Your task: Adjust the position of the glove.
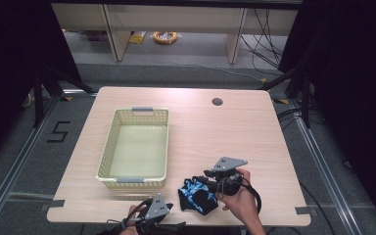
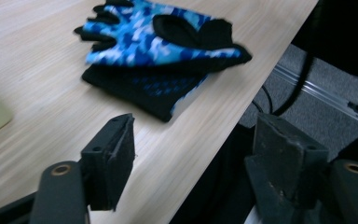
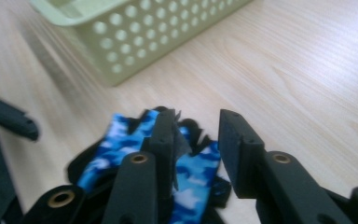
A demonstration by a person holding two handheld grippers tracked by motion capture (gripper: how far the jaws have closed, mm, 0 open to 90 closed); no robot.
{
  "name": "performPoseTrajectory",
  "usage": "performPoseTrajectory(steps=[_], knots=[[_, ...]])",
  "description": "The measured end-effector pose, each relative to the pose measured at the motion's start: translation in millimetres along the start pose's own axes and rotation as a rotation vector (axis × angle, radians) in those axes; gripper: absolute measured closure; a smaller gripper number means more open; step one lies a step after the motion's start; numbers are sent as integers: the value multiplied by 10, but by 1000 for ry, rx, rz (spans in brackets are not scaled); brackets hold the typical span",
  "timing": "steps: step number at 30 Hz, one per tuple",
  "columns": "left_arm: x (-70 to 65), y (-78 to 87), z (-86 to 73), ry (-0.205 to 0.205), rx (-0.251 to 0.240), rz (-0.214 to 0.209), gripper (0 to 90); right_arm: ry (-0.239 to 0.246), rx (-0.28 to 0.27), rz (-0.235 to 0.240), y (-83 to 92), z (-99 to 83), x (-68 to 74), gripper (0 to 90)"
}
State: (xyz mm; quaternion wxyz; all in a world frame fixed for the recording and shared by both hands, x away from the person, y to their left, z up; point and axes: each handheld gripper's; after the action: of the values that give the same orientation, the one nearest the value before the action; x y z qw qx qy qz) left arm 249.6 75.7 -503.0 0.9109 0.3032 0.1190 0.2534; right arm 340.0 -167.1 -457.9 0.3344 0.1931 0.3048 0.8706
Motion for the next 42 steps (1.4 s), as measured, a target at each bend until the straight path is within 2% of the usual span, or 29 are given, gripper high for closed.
performPoseTrajectory(steps=[1, 2, 4, 5, 7, 8, 9, 10, 11, 13, 15, 16, 18, 19, 20, 21, 22, 23, 25, 26, 27, 29, 30, 31, 35, 36, 38, 39, 42], knots=[[-41, -28, 34, 9, -3, -6, 276, -5, 17, 7, -37, 14, -48, 666], [-69, -51, 61, -16, 1, 15, 266, -9, 32, 10, -92, 26, -104, 658], [-129, -114, 98, -5, -29, 27, 248, -31, 32, 6, -183, 25, -147, 637], [-139, -132, 113, -6, 1, 36, 238, -10, 62, 9, -228, 35, -185, 629], [-169, -180, 145, -4, 6, 26, 232, -26, 66, 10, -300, 33, -182, 617], [-186, -209, 156, -10, -4, 39, 230, -21, 109, 12, -311, 45, -188, 602], [-199, -230, 171, -18, 2, 56, 229, -26, 94, 5, -360, 39, -182, 597], [-214, -273, 185, -2, -4, 52, 228, -33, 126, 7, -362, 51, -185, 593], [-221, -292, 193, -10, -13, 65, 228, -31, 121, 1, -407, 44, -188, 584], [-207, -322, 210, -30, 4, 59, 228, -64, 176, -25, -416, 38, -190, 582], [-230, -366, 220, 25, -5, 59, 231, -74, 183, -26, -429, 19, -182, 586], [-234, -388, 230, 0, -24, 89, 232, -97, 188, -12, -470, -30, -172, 593], [-226, -403, 239, 9, -13, 91, 234, -99, 188, -5, -515, -65, -167, 614], [-242, -422, 242, 40, -25, 90, 234, -99, 188, -5, -515, -65, -167, 614], [-206, -423, 248, 7, -17, 109, 241, -99, 182, -4, -522, -76, -170, 634], [-222, -442, 252, 42, -35, 113, 248, -117, 189, 5, -512, -69, -171, 638], [-189, -442, 258, 15, -24, 118, 257, -101, 189, 11, -513, -67, -183, 664], [-196, -449, 256, 42, -32, 111, 257, -101, 189, 11, -513, -67, -183, 664], [-199, -473, 262, 42, -58, 124, 270, -112, 183, 23, -512, -77, -181, 689], [-191, -471, 257, 28, -42, 131, 276, -117, 185, 24, -505, -77, -177, 709], [-198, -460, 264, 24, -40, 105, 293, -122, 192, 28, -493, -77, -169, 733], [-230, -468, 246, 17, -61, 118, 381, -112, 175, 41, -495, -89, -163, 802], [-222, -455, 242, -8, -46, 127, 415, -112, 175, 41, -495, -89, -163, 802], [-229, -454, 244, -12, -59, 113, 415, -108, 179, 31, -485, -88, -163, 826], [-248, -441, 235, -74, -73, 103, 616, -98, 159, 42, -482, -99, -166, 860], [-245, -441, 229, -71, -65, 91, 712, -91, 150, 49, -482, -102, -166, 867], [-241, -454, 212, -58, -70, 93, 742, -95, 154, 45, -466, -99, -159, 869], [-228, -453, 211, -77, -68, 90, 773, -107, 163, 34, -436, -87, -145, 870], [-221, -438, 212, -69, -74, 74, 824, -112, 144, 33, -387, -71, -141, 871]])
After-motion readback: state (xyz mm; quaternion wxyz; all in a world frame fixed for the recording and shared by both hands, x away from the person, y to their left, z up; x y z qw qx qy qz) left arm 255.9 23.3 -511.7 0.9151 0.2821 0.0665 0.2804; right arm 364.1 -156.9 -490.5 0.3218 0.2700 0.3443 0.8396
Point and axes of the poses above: each handheld gripper's, and its own axes: y roughly backward along the jaws, z roughly out of its top, x roughly to its left, and after that the axes turned 6 degrees about -y, right-handed
